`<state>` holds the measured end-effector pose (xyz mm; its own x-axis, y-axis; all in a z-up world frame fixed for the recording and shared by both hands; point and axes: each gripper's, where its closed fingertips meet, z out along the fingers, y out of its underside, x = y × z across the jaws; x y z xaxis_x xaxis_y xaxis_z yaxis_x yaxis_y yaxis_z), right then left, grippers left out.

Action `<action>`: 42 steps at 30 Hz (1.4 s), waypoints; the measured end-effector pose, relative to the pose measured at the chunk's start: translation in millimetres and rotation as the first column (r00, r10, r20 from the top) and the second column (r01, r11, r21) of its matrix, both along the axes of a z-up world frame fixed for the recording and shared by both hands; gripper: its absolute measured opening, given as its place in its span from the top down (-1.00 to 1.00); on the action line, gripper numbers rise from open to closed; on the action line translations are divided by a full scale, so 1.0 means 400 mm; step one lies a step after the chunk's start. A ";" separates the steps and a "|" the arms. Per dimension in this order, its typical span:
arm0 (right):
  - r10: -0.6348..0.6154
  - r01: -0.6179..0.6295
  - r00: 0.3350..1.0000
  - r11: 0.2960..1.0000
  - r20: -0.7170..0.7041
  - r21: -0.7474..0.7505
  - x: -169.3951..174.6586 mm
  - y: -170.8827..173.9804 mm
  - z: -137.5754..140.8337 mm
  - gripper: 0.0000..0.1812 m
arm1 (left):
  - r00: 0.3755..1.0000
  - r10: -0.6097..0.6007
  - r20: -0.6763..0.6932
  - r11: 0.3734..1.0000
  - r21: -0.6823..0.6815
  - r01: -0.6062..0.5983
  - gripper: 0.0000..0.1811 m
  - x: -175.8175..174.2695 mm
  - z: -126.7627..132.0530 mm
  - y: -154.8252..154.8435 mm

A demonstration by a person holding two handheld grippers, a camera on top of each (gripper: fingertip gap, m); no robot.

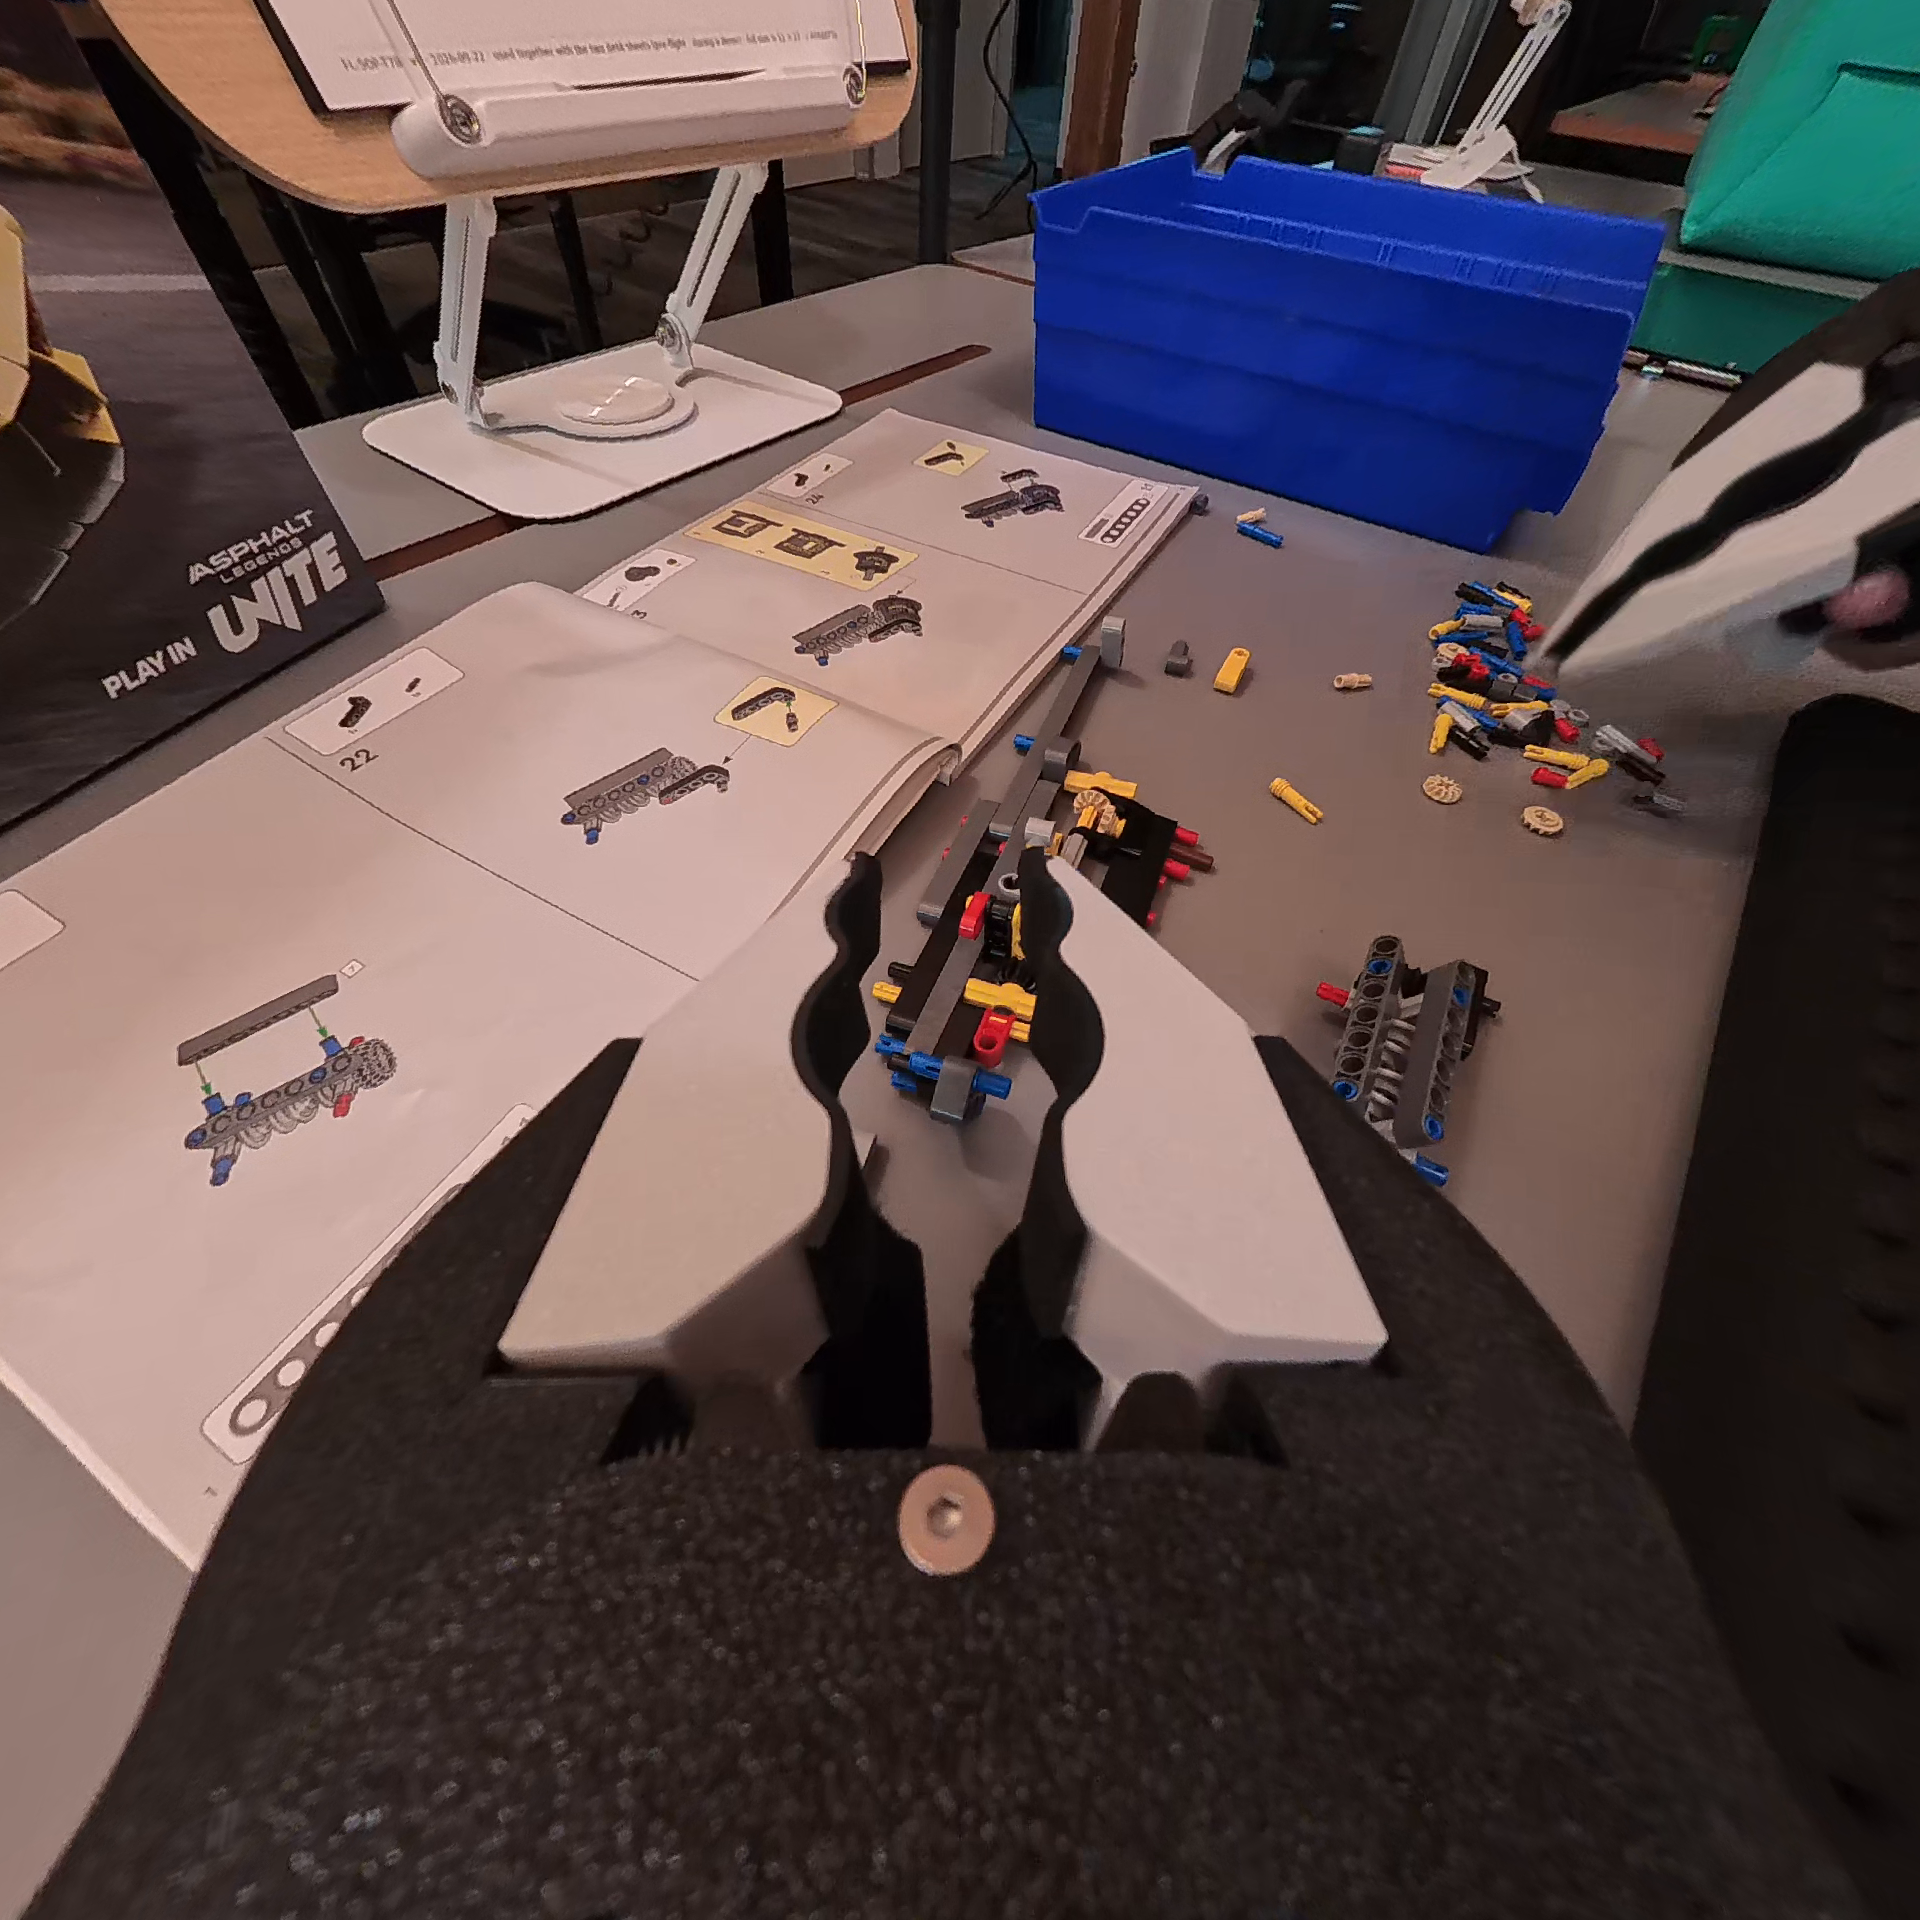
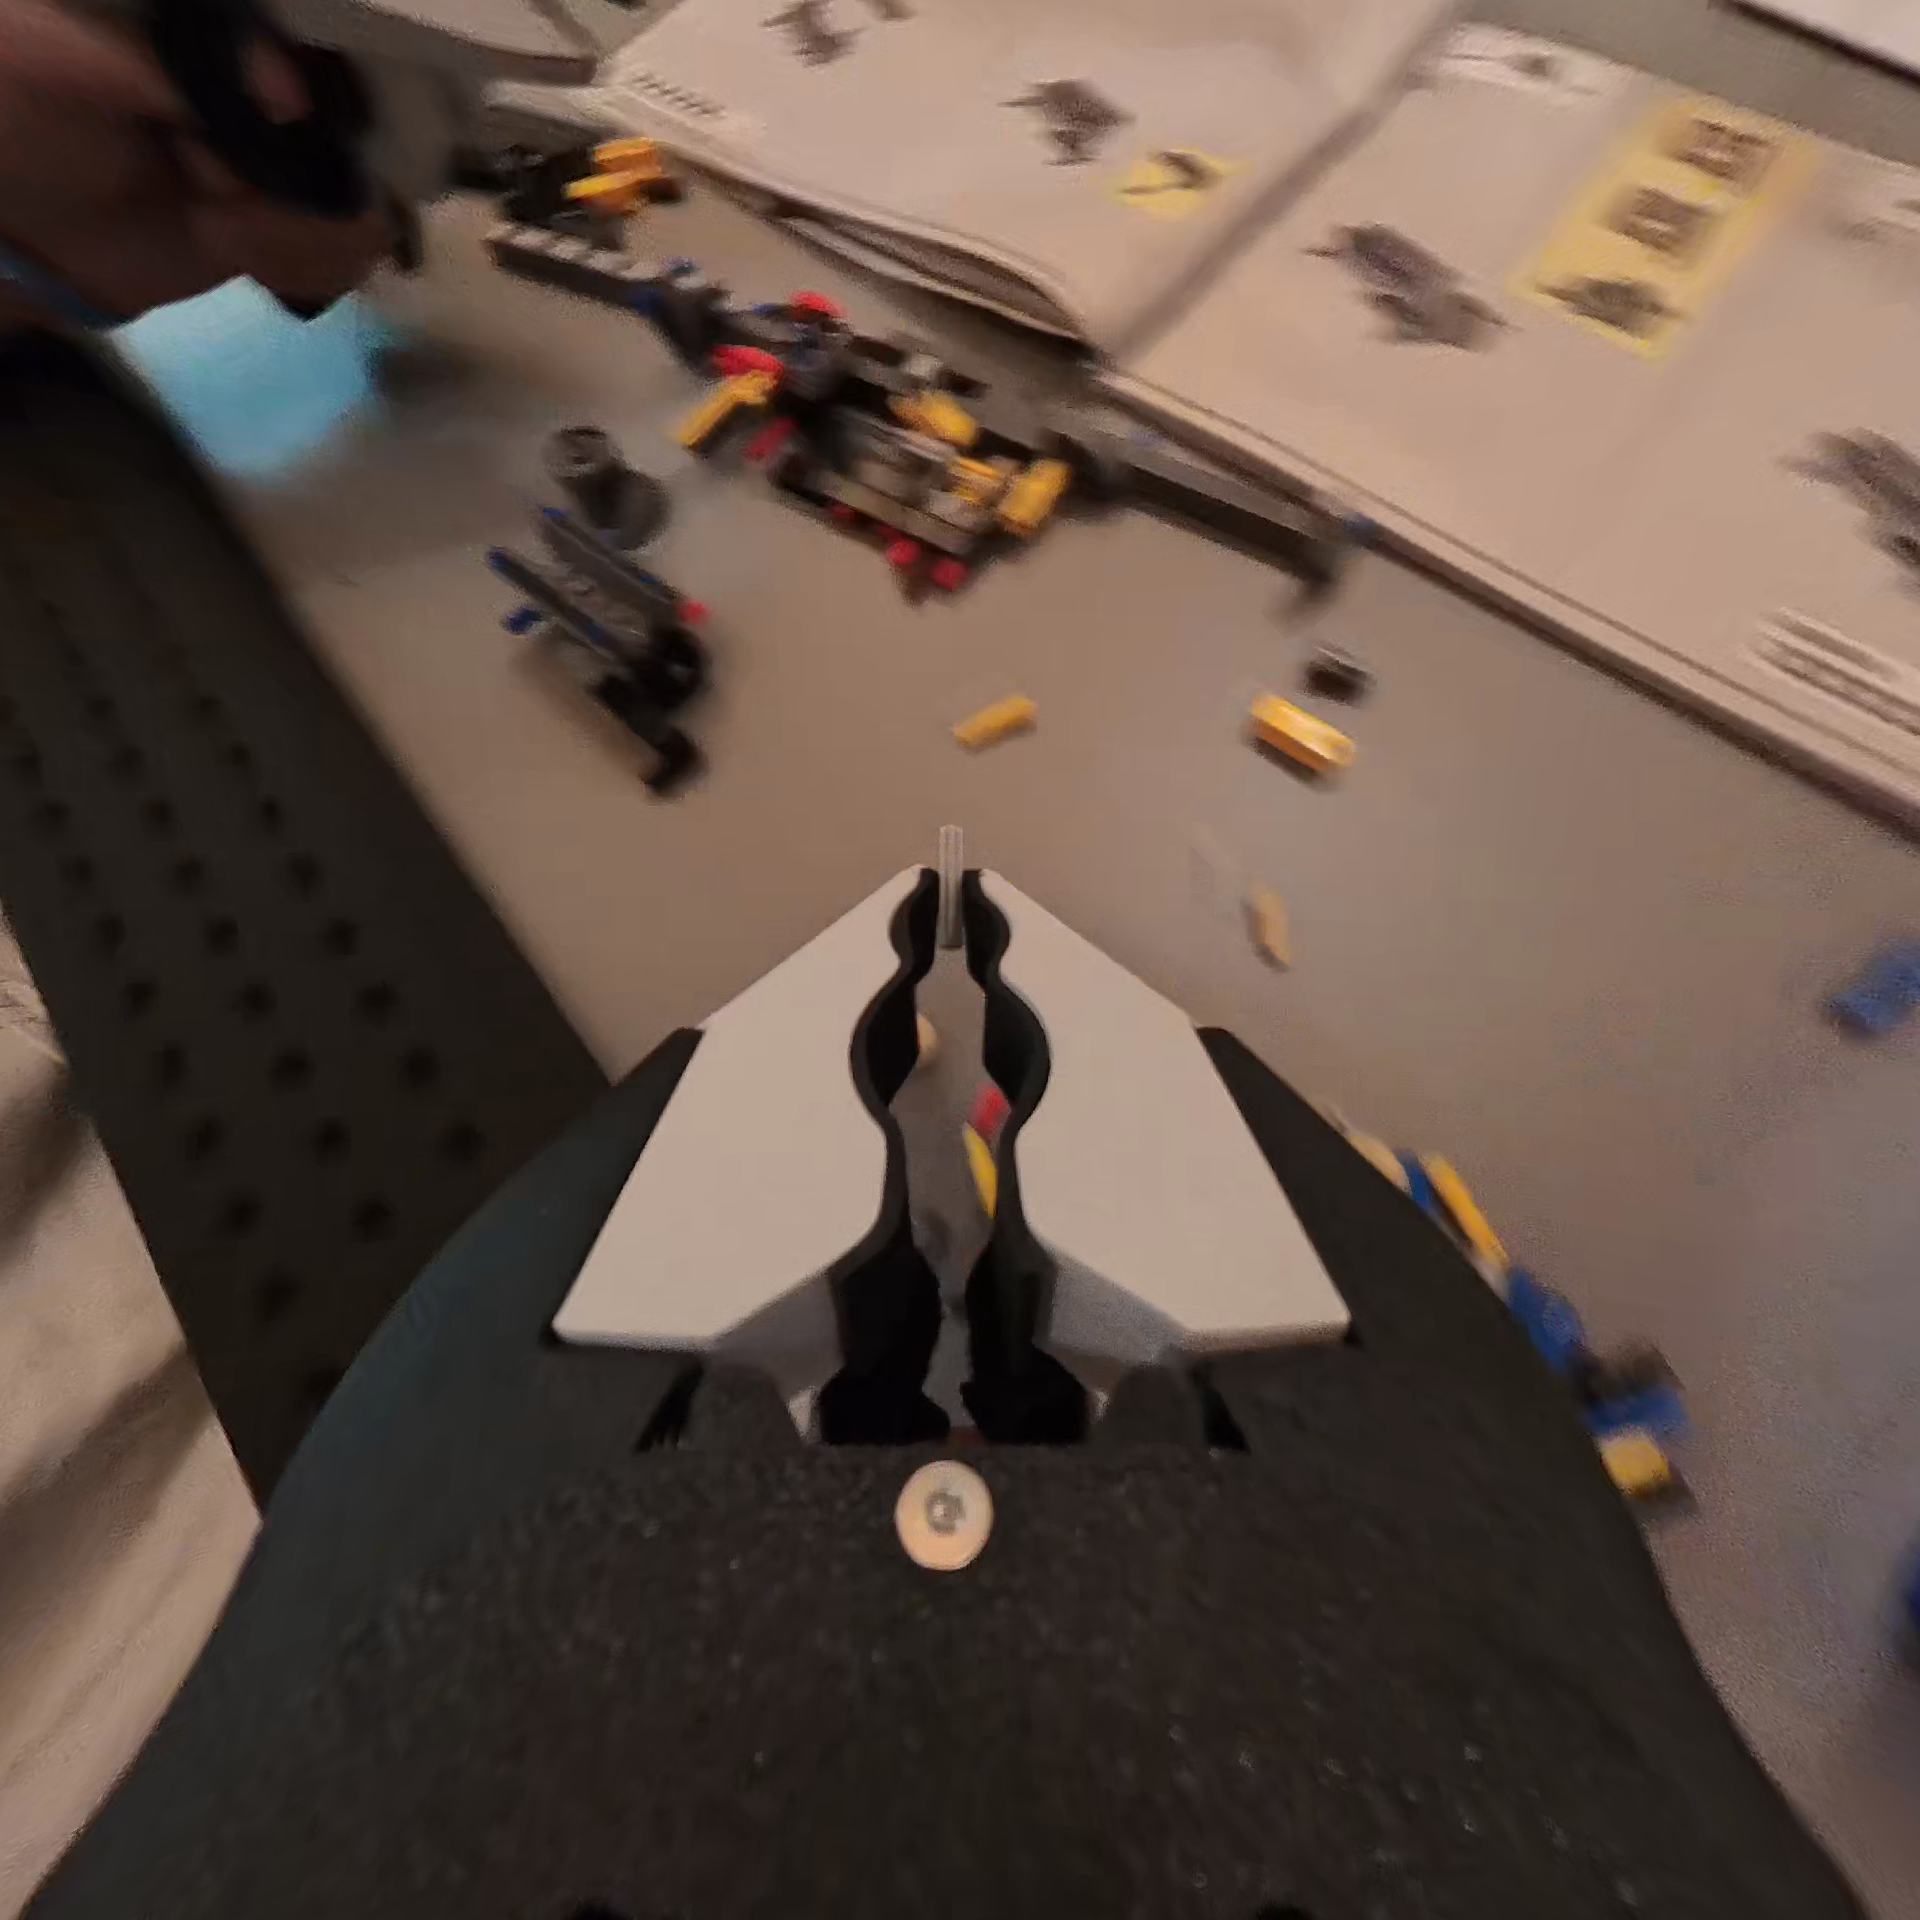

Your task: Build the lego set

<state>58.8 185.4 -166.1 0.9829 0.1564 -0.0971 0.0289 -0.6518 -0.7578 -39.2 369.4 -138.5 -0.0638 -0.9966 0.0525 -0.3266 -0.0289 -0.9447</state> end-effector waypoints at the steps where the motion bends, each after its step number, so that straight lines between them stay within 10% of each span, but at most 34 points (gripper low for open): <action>1: 0.056 -0.055 0.998 0.998 0.023 -0.027 -0.043 0.035 -0.016 0.96 | 1.000 0.000 -0.002 1.000 0.002 0.000 0.72 0.001 0.000 0.000; 13: 0.212 -0.203 0.976 0.970 0.056 -0.135 -0.142 0.164 -0.115 0.90 | 1.000 -0.007 0.000 1.000 0.019 0.007 0.72 -0.009 0.006 -0.009; 25: -0.127 0.135 0.990 0.977 0.057 -0.165 0.074 -0.190 -0.045 0.84 | 1.000 -0.022 -0.003 0.999 0.031 0.022 0.72 -0.007 0.010 -0.013; 42: -0.159 0.170 0.985 0.949 0.064 -0.266 0.075 -0.202 -0.112 0.81 | 0.998 -0.048 -0.032 0.997 0.056 0.050 0.72 -0.001 -0.007 -0.034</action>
<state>88.9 104.8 -211.0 0.9968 -0.0342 -0.0722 -0.0686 -0.8301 -0.5534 -39.6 355.7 -141.3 -0.1118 -0.9937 -0.0018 -0.3553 0.0416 -0.9338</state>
